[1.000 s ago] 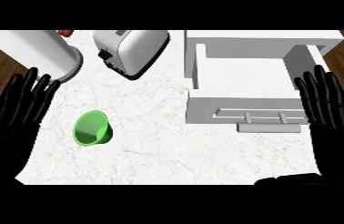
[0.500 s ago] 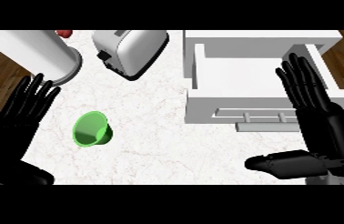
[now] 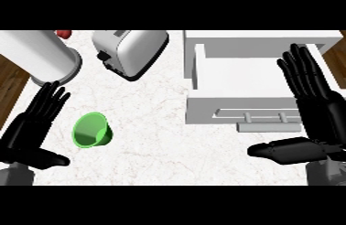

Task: Pick up the cup, place it into the drawer and close the drawer

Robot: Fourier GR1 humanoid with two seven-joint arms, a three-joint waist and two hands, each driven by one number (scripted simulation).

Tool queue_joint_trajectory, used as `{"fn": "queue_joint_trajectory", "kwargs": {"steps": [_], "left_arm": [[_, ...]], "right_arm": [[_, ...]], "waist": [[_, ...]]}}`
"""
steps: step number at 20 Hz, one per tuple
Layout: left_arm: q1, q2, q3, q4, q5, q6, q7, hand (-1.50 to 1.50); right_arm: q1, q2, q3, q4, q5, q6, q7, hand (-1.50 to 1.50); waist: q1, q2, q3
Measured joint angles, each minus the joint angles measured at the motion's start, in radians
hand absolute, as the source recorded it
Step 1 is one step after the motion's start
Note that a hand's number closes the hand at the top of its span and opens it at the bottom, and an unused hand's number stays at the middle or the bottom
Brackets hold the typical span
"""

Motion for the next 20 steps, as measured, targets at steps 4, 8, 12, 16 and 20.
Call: {"fn": "queue_joint_trajectory", "kwargs": {"steps": [4, 8, 12, 16, 20], "left_arm": [[-0.029, 0.002, 0.006, 0.141, -0.088, 0.009, -0.1, -1.5], [-0.077, 0.019, 0.012, 0.311, -0.155, 0.001, -0.202, -1.5], [-0.121, 0.032, 0.012, 0.497, -0.23, -0.002, -0.34, -1.5], [-0.192, 0.064, 0.016, 0.707, -0.297, 0.022, -0.466, -1.5], [-0.248, 0.059, 0.001, 0.875, -0.359, 0.079, -0.571, -1.5]], "right_arm": [[-0.005, -0.011, -0.023, 0.029, -0.007, 0.019, -0.035, -1.5], [-0.038, -0.019, -0.041, 0.034, -0.016, 0.02, -0.015, -1.5], [-0.053, -0.024, -0.05, 0.042, -0.027, 0.027, -0.004, -1.5], [-0.057, -0.029, -0.058, 0.032, -0.033, 0.03, 0.008, -1.5], [-0.081, -0.028, -0.063, 0.048, -0.031, 0.025, 0.011, -1.5]], "waist": [[-0.001, 0.0, 0.0], [-0.002, 0.0, 0.0], [-0.004, 0.001, -0.001], [-0.007, 0.002, -0.001], [-0.011, 0.004, -0.002]]}}
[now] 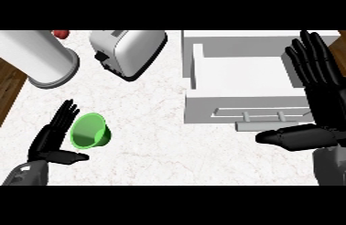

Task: Pick up the cup, place it into the drawer and close the drawer

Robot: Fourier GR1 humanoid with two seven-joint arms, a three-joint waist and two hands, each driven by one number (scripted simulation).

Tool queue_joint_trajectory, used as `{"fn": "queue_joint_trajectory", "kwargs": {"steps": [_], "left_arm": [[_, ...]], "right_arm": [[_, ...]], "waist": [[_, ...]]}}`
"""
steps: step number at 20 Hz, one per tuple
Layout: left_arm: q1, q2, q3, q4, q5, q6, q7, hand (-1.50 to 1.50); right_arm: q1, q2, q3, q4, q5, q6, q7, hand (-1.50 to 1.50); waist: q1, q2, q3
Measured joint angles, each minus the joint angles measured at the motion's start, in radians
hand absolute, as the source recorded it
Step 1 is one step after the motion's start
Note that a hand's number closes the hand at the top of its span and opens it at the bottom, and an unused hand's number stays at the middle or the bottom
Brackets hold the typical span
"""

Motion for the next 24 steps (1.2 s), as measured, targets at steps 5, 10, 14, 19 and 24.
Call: {"fn": "queue_joint_trajectory", "kwargs": {"steps": [5, 10, 14, 19, 24], "left_arm": [[-0.053, -0.012, -0.003, 0.14, -0.037, 0.058, -0.094, -1.5], [-0.082, -0.005, 0.0, 0.207, -0.047, 0.063, -0.14, -1.5], [-0.098, -0.029, -0.004, 0.237, -0.057, 0.085, -0.171, -1.5], [-0.127, -0.038, -0.009, 0.267, -0.07, 0.095, -0.193, -1.5], [-0.135, -0.057, -0.02, 0.28, -0.082, 0.094, -0.206, -1.5]], "right_arm": [[0.002, 0.006, 0.011, -0.015, 0.003, 0.0, 0.009, -1.5], [-0.037, -0.005, -0.002, -0.003, -0.01, 0.0, 0.036, -1.5], [-0.03, -0.017, -0.014, 0.0, -0.021, 0.013, 0.032, -1.5], [-0.042, -0.017, -0.011, 0.015, -0.017, 0.017, 0.026, -1.5], [-0.042, -0.019, -0.015, 0.004, -0.021, 0.014, 0.038, -1.5]], "waist": [[-0.006, 0.002, -0.001], [-0.009, 0.005, -0.002], [-0.011, 0.005, -0.002], [-0.018, 0.008, -0.003], [-0.019, 0.008, -0.003]]}}
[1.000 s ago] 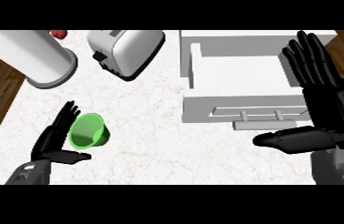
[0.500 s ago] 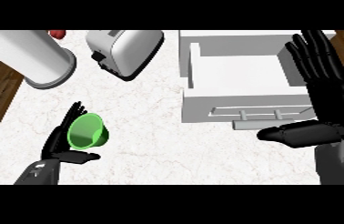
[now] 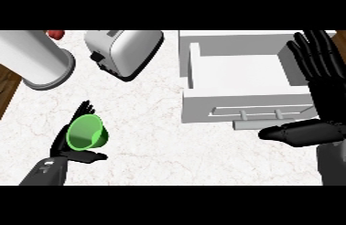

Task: Pick up the cup, place it into the drawer and close the drawer

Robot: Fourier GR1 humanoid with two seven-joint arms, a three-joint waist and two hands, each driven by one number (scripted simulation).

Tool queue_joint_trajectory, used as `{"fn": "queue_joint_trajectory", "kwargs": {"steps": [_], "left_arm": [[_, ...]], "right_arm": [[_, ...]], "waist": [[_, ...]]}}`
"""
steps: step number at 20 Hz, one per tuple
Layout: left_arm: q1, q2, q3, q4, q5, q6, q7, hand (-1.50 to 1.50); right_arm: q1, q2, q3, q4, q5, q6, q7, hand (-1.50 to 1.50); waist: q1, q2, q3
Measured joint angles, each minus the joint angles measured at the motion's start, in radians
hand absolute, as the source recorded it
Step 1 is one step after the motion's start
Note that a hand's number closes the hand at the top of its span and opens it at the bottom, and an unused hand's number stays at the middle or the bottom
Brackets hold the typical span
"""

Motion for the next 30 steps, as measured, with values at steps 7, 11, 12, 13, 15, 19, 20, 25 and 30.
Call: {"fn": "queue_joint_trajectory", "kwargs": {"steps": [7, 11, 12, 13, 15, 19, 20, 25, 30], "left_arm": [[-0.031, -0.025, -0.002, -0.005, 0.017, -0.078, 0.031, 1.5], [-0.023, -0.045, -0.001, -0.05, 0.014, -0.02, -0.032, 1.5], [-0.025, -0.047, 0.004, -0.059, 0.015, 0.006, -0.047, 1.5], [-0.025, -0.043, 0.006, -0.067, 0.012, 0.031, -0.061, 1.5], [-0.016, -0.043, 0.014, -0.085, 0.012, 0.07, -0.092, 1.5], [-0.032, -0.058, 0.037, -0.109, 0.048, 0.056, -0.094, 1.5], [-0.036, -0.071, 0.044, -0.118, 0.059, 0.058, -0.095, 1.5], [-0.059, -0.125, 0.113, -0.146, 0.127, 0.115, -0.111, 1.5], [-0.107, -0.148, 0.112, -0.209, 0.142, 0.141, -0.083, 1.5]], "right_arm": [[-0.024, -0.009, -0.011, 0.01, -0.005, -0.003, 0.016, -1.5], [-0.004, -0.013, -0.011, 0.008, -0.006, 0.008, 0.007, -1.5], [-0.004, -0.017, -0.014, 0.007, -0.009, 0.011, 0.007, -1.5], [-0.003, -0.023, -0.023, 0.008, -0.015, 0.015, 0.007, -1.5], [0.002, -0.023, -0.022, 0.003, -0.018, 0.018, 0.009, -1.5], [0.004, -0.026, -0.03, 0.009, -0.026, 0.023, 0.003, -1.5], [0.004, -0.027, -0.032, 0.008, -0.027, 0.022, 0.007, -1.5], [0.019, -0.028, -0.037, 0.006, -0.025, 0.025, -0.005, -1.5], [0.02, -0.038, -0.045, -0.001, -0.026, 0.026, 0.01, -1.5]], "waist": [[0.004, 0.0, 0.0], [0.001, 0.0, 0.0], [0.0, 0.001, 0.0], [0.0, 0.0, 0.0], [0.001, 0.0, 0.0], [0.005, -0.002, 0.0], [0.007, -0.003, 0.001], [0.012, -0.006, 0.002], [0.022, -0.011, 0.004]]}}
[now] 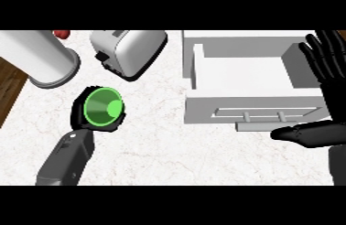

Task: Pick up the cup, place it into the drawer and close the drawer

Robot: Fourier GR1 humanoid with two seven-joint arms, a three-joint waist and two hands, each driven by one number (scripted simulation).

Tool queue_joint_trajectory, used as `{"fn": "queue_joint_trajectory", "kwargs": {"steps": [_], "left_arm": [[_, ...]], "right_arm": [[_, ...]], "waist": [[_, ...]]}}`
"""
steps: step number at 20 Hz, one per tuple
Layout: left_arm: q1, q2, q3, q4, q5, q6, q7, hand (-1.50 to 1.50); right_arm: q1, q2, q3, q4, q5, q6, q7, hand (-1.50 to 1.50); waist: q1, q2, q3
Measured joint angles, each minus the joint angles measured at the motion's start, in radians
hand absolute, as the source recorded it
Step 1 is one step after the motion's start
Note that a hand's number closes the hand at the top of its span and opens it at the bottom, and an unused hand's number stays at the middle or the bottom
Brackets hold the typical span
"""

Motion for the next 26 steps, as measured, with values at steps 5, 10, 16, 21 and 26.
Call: {"fn": "queue_joint_trajectory", "kwargs": {"steps": [5, 10, 16, 21, 26], "left_arm": [[-0.064, -0.035, -0.039, -0.135, 0.005, 0.019, 0.08, 1.5], [-0.153, -0.103, -0.104, -0.28, 0.005, 0.073, 0.236, 1.5], [-0.29, -0.133, -0.198, -0.408, 0.043, 0.188, 0.466, 1.5], [-0.426, -0.14, -0.288, -0.433, 0.073, 0.318, 0.625, 1.5], [-0.578, -0.142, -0.364, -0.327, 0.121, 0.445, 0.736, 1.5]], "right_arm": [[0.018, -0.001, -0.015, 0.039, 0.009, 0.007, -0.044, -1.5], [0.034, 0.009, -0.004, 0.024, 0.029, -0.004, -0.048, -1.5], [0.006, 0.018, 0.001, 0.038, 0.039, -0.021, -0.039, -1.5], [-0.004, 0.003, -0.012, 0.03, 0.027, -0.013, -0.028, -1.5], [0.019, 0.019, 0.003, 0.026, 0.04, -0.012, -0.056, -1.5]], "waist": [[0.013, -0.006, 0.002], [0.016, -0.009, 0.002], [0.012, -0.008, 0.002], [-0.001, -0.005, 0.002], [-0.02, 0.0, 0.002]]}}
